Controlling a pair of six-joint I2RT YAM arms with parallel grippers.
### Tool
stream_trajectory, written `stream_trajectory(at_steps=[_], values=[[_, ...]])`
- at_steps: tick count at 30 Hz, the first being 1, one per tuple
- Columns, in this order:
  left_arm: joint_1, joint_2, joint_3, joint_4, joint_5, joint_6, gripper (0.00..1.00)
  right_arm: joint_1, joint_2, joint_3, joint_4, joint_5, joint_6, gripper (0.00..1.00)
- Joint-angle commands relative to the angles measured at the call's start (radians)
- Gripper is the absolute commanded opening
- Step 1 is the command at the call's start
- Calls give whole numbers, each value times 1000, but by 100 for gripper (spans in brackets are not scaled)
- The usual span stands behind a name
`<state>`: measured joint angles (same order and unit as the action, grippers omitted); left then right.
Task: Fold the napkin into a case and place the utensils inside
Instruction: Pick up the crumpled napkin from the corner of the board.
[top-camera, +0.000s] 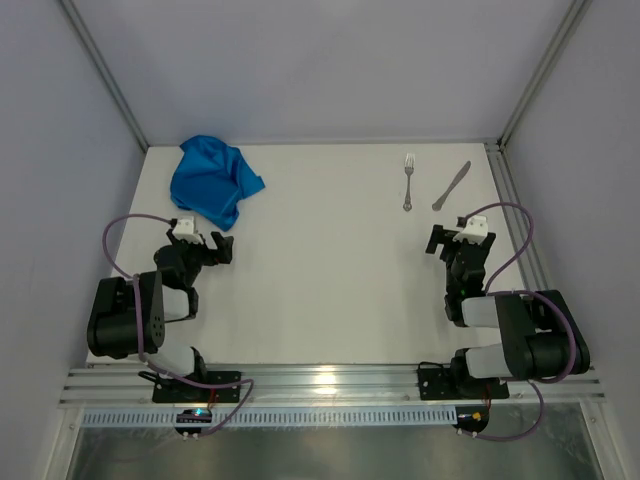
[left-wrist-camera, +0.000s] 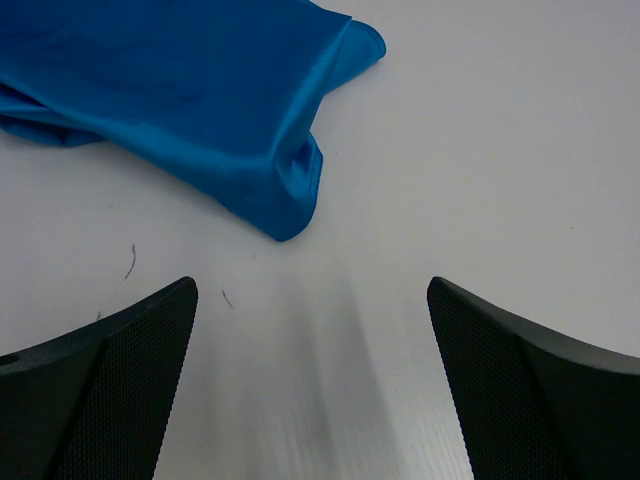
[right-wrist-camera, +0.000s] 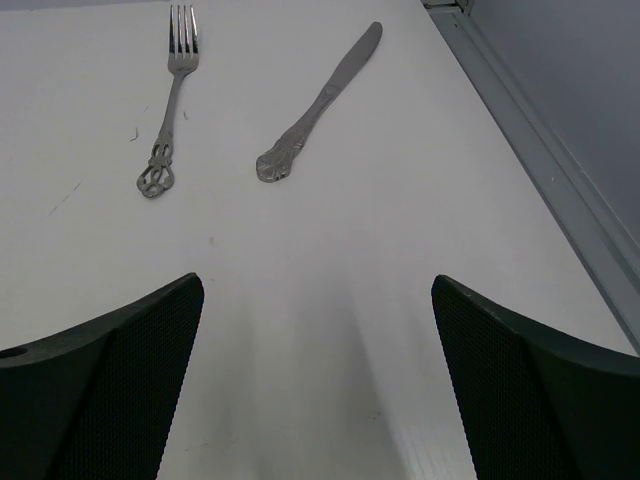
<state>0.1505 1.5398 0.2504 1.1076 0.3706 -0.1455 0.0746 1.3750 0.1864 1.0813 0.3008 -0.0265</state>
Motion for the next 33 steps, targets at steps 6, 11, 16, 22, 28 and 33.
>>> stream_trajectory(at_steps=[6,11,16,22,28,33], values=[[-3,-21,21,29,1,23,99,-4,-184,18,-101,-29,-13,99],[-9,-36,21,27,11,32,99,-4,-425,133,-444,-52,80,99],[12,-104,-25,141,114,-26,99,-2,-572,244,-618,-183,134,99],[140,-239,418,-727,264,-20,99,2,-645,321,-718,-261,210,96],[-97,-114,699,-1241,-63,349,99,17,-676,351,-819,-285,238,93],[-189,83,927,-1353,-295,406,99,27,-706,357,-900,-295,246,92]])
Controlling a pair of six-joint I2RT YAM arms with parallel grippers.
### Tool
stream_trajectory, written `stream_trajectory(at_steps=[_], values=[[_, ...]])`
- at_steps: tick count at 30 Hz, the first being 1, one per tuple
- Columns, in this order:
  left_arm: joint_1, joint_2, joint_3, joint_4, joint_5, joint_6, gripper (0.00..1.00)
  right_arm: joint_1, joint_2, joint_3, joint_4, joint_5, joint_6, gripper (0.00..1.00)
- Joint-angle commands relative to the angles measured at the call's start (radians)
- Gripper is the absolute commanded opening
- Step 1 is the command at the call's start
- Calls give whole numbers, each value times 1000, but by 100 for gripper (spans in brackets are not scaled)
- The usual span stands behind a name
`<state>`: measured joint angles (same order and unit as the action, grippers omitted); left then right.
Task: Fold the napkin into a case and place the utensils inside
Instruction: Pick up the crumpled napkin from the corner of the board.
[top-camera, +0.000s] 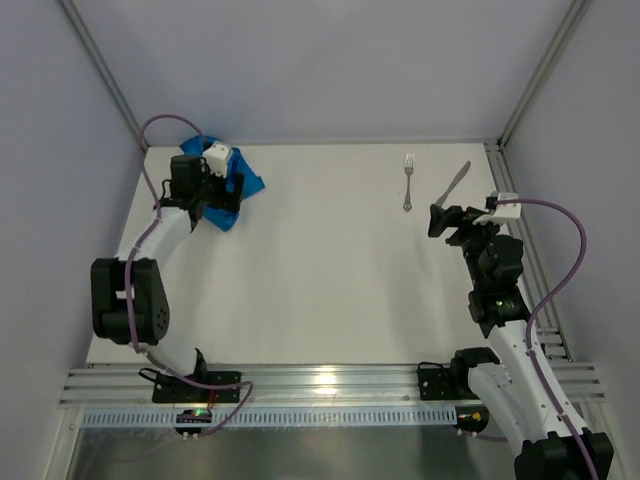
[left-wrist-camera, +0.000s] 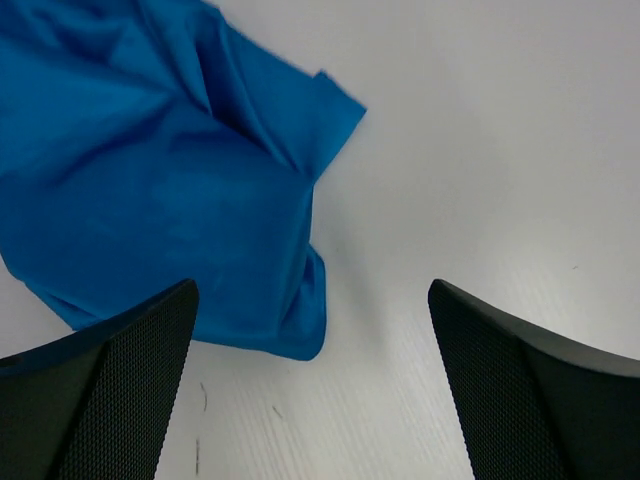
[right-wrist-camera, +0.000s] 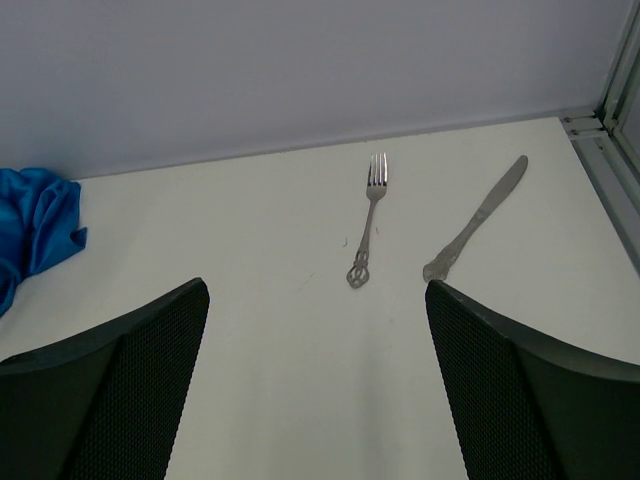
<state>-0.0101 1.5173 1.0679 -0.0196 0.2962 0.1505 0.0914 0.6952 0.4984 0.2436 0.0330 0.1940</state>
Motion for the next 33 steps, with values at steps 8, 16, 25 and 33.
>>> stream_trajectory(at_steps=[8,16,25,33], values=[[-90,420,411,-399,-362,153,94,27,-30,43,-93,-81,53,90],[-96,431,397,-346,-367,161,0,68,27,65,-104,-74,64,87],[-100,333,417,-422,-172,152,0,166,79,112,-104,-48,38,86],[-171,-69,530,-813,335,192,0,356,231,340,-280,-65,-123,86]])
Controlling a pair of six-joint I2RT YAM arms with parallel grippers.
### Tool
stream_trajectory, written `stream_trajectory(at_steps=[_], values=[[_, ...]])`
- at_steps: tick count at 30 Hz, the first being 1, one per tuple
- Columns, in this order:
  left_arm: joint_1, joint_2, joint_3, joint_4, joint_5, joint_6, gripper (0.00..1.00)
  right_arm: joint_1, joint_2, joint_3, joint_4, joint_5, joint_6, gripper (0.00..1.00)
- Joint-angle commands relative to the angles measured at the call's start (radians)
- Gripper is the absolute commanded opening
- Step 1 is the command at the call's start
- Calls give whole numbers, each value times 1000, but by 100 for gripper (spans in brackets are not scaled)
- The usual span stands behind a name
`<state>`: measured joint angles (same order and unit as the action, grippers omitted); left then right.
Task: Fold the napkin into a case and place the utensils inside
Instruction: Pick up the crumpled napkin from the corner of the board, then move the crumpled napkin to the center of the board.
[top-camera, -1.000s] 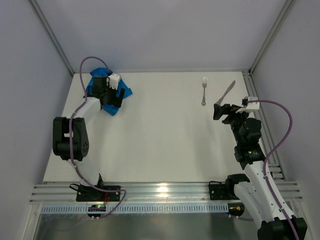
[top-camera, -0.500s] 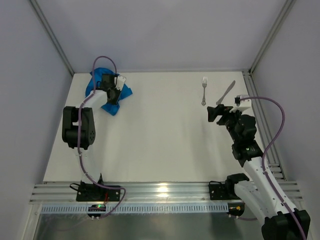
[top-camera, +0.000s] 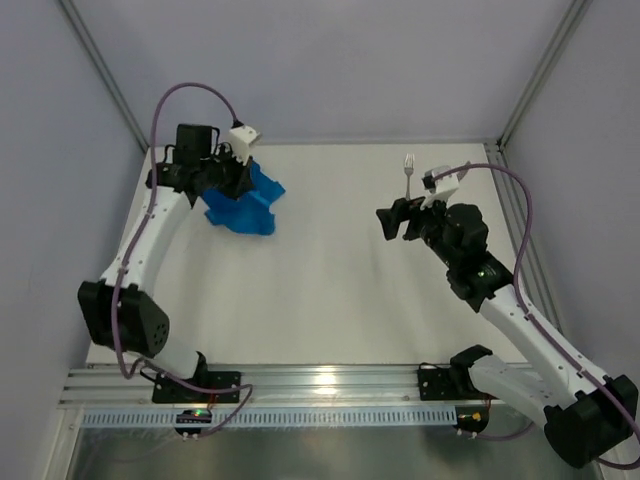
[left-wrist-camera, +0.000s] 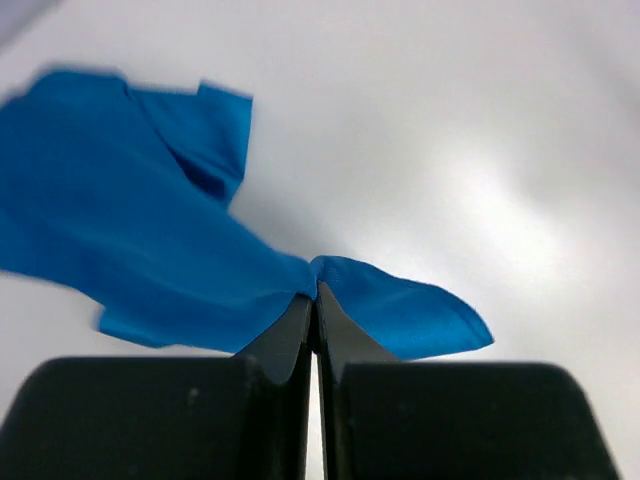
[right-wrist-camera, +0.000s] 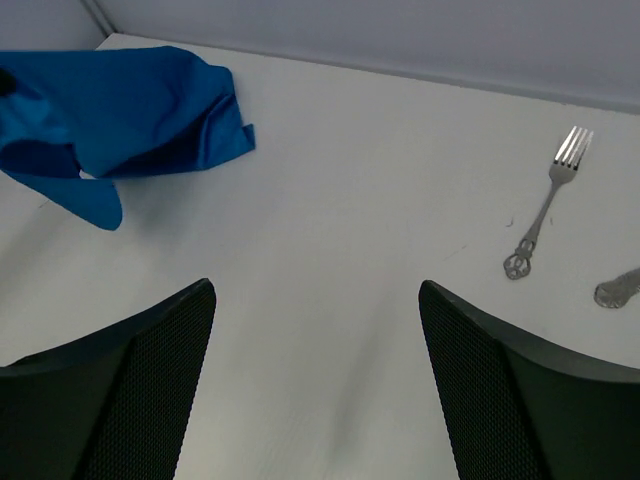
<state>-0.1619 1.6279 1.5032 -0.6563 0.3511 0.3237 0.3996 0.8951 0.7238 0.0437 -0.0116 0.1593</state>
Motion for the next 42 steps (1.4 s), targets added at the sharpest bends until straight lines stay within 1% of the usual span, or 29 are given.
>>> stream_trajectory(at_steps=[1,2,3,4,5,7,8,10,13,14,15,16,17,21,22,24,26,27,30,31,33,34,36,37,38,39,40,41,42], values=[[-19,-209,135,-205,360,20,0,64,54,138,-111,-42,-101,86],[-19,-235,159,-268,399,18,0,83,65,178,-123,-71,-113,86],[-19,-279,184,-296,443,18,0,91,71,196,-133,-129,-113,86],[-19,-295,212,-327,521,17,0,96,83,213,-145,-154,-113,86],[-19,-306,271,-389,561,15,0,103,87,242,-148,-172,-106,86],[-19,-316,333,-448,633,3,0,110,94,269,-159,-195,-98,86],[-19,-318,353,-462,643,-14,0,111,94,288,-163,-191,-93,86],[-21,-329,335,-448,648,-61,0,111,99,298,-185,-151,-83,85],[-11,-333,217,-372,591,-81,0,111,103,295,-229,-98,-83,85],[-5,-330,134,-347,531,-80,0,113,113,287,-243,-88,-80,84],[7,-318,91,-298,510,-77,0,111,117,282,-272,-79,-66,83],[15,-307,50,-281,474,-46,0,111,131,269,-287,-73,-63,81],[28,-295,-27,-267,462,-23,0,111,140,263,-321,-70,-55,81],[76,-195,-164,-217,422,44,0,119,188,212,-384,-88,-7,78],[84,-139,-178,-210,407,51,0,125,195,180,-384,-91,18,78],[102,-76,-190,-194,359,77,0,159,229,141,-369,-96,42,78],[123,8,-181,-169,323,71,0,186,263,112,-370,-79,72,78],[130,35,-173,-151,307,63,0,200,306,109,-376,-76,80,78],[131,119,-118,-76,235,49,0,248,378,114,-406,-50,105,78],[133,137,-82,-36,220,41,0,263,425,124,-413,-33,111,78],[133,210,-31,-5,189,14,0,263,473,138,-441,7,138,78],[133,237,36,21,152,2,0,263,516,160,-455,24,149,78],[131,320,118,49,114,-27,0,263,550,181,-499,73,190,78],[131,346,158,58,70,-56,0,263,571,192,-513,103,207,78],[127,371,242,76,48,-70,0,263,576,195,-530,117,221,78],[125,419,285,78,31,-92,2,263,579,193,-539,136,247,78],[119,443,328,72,8,-100,27,263,579,192,-545,143,261,77],[116,464,415,38,5,-104,44,263,578,189,-556,150,273,77],[113,493,454,12,0,-104,62,263,576,178,-558,151,293,77]])
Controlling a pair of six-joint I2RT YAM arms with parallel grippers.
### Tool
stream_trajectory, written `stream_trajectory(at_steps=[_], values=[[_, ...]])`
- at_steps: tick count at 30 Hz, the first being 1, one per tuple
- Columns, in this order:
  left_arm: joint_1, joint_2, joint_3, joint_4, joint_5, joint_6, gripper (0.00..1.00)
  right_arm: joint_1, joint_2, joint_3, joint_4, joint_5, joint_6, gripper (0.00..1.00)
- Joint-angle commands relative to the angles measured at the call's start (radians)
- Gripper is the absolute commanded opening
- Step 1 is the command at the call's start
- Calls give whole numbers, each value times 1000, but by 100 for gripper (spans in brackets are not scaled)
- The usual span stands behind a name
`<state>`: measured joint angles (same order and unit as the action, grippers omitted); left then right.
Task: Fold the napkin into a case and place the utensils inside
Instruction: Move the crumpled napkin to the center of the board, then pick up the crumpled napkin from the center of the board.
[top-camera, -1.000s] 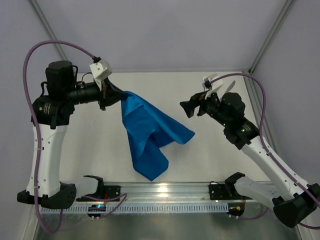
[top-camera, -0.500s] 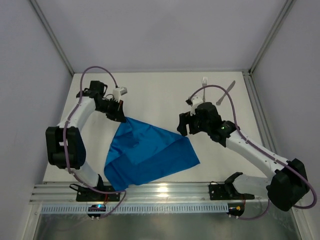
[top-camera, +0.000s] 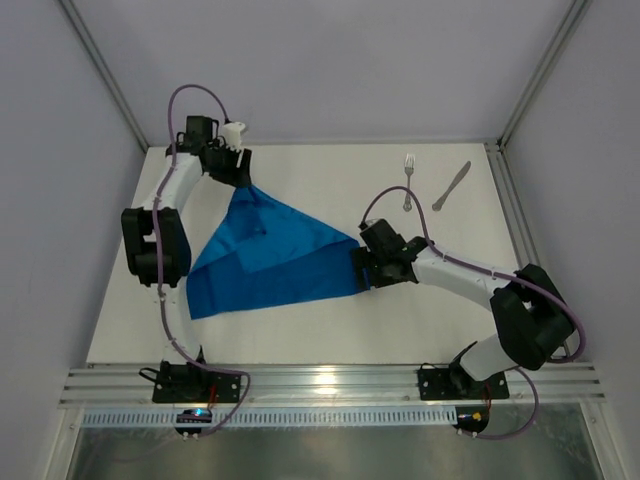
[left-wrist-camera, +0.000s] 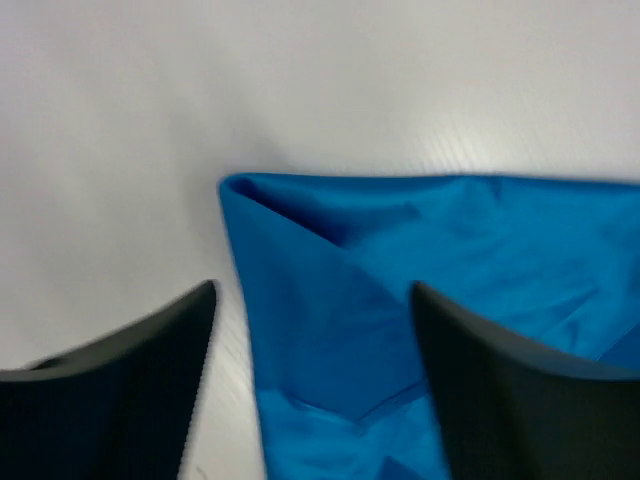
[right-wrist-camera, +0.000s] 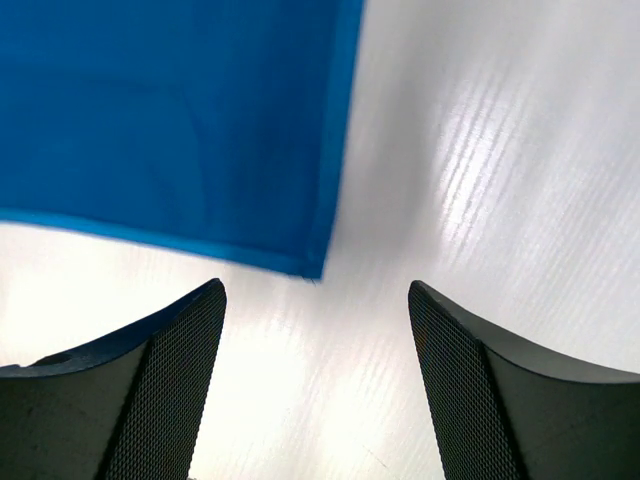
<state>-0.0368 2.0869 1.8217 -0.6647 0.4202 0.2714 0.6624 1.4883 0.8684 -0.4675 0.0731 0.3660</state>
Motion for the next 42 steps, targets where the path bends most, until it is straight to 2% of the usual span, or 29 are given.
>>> stream_trajectory(at_steps=[1,3,5,6,7,8,9,10,11,13,15,16,18,21,25,26,31,34,38,41,42], values=[[-14,39,164,-10,-73,-55,99,2,-19,27,-45,62,94,77],[-12,12,162,-67,-69,-44,99,9,-25,12,-30,44,109,76],[0,-123,63,-67,-49,29,99,17,-28,-11,-1,36,123,76],[2,-187,-88,-59,-55,70,99,22,-26,-15,10,36,125,76],[3,-255,-169,-55,-61,124,99,23,-25,-17,21,36,132,75],[2,-381,-326,-62,-76,235,98,23,-14,-13,38,43,137,75],[3,-440,-328,-78,-89,294,95,23,-7,-5,41,48,140,75],[6,-496,-464,-134,-103,351,86,25,1,15,44,56,143,74],[9,-592,-529,-160,-115,400,82,23,10,26,50,59,148,73],[31,-672,-696,-237,-118,526,74,23,47,61,55,67,155,69],[32,-761,-789,-286,-113,660,73,23,94,87,55,68,168,65],[70,-787,-870,-302,-130,696,74,23,113,95,56,65,172,65],[75,-838,-932,-276,-175,741,78,23,147,112,59,59,182,64],[77,-831,-1001,-207,-270,782,86,23,213,124,61,57,186,60],[78,-801,-1030,-182,-287,825,96,25,254,112,99,34,192,45],[78,-798,-1036,-174,-287,828,98,25,254,106,110,31,194,33],[78,-745,-1082,-89,-331,838,99,25,230,89,141,17,195,4],[78,-722,-1121,-3,-370,838,99,25,187,87,165,-18,188,4],[78,-703,-1145,72,-327,838,98,25,115,92,193,-58,185,4],[78,-685,-1150,89,-322,838,94,26,86,115,190,-102,183,4],[78,-667,-1153,102,-336,835,90,25,83,129,187,-108,177,4]])
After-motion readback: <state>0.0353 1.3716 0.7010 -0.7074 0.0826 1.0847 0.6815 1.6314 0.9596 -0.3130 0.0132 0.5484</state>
